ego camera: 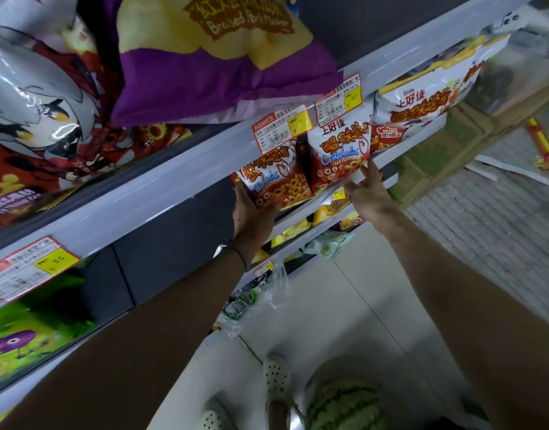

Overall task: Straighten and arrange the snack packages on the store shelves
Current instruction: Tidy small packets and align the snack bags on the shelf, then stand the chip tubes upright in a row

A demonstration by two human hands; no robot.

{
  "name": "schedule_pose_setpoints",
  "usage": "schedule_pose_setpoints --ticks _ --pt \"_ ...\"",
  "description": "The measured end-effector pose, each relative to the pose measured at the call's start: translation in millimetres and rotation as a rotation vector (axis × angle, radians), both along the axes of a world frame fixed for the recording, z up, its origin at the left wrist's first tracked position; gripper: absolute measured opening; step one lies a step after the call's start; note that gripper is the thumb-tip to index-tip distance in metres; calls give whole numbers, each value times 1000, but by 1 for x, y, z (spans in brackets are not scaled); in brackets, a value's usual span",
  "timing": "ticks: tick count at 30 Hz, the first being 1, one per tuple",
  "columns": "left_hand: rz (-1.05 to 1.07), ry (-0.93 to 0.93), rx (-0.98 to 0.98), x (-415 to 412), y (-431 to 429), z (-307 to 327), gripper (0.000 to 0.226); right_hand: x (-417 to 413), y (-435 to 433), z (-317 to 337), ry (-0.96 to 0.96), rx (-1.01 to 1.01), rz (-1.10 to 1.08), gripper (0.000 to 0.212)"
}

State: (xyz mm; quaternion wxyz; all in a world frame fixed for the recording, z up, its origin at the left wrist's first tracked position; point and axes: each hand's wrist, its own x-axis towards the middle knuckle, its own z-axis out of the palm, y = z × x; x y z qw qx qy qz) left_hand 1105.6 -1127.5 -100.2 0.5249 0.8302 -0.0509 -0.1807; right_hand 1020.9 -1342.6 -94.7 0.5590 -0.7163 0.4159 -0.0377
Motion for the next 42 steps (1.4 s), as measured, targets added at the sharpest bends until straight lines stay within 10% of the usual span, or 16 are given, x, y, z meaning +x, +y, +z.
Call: schedule_pose_setpoints --ticks 15,27,42 --pt "-323 41 278 -51 59 68 96 -70 107 62 203 -422 256 45" --pt "-739 -204 425 -92 119 151 25 -126 199 147 275 -684 274 45" --pt "-724 -498 352 -95 53 213 36 -105 126 201 119 -767 142 32"
